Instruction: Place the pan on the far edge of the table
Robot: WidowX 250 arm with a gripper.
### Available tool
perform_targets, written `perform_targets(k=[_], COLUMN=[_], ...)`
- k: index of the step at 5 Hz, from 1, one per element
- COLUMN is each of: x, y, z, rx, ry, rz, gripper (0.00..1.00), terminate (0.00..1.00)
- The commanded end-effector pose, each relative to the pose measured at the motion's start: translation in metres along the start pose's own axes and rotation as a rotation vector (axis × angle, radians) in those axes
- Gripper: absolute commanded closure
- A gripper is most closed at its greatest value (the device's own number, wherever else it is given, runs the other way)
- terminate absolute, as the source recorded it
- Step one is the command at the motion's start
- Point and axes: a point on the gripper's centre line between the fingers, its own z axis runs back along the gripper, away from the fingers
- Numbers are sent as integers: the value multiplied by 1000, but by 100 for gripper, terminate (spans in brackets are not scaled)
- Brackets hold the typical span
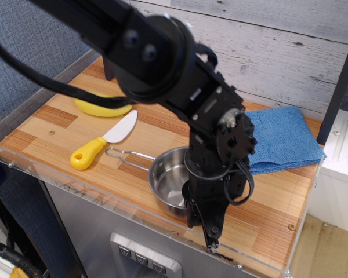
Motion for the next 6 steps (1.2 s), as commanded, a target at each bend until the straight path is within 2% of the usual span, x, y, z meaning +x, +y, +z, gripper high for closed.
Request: perform_targets(k=[1, 4, 6], x=[-1, -3, -5], y=[4, 5, 12], z=[4, 10, 36], rx=[52, 71, 71], ry=[37, 30, -30], rz=[0, 18, 60], gripper=[0, 0, 0], terminate=[0, 0, 0])
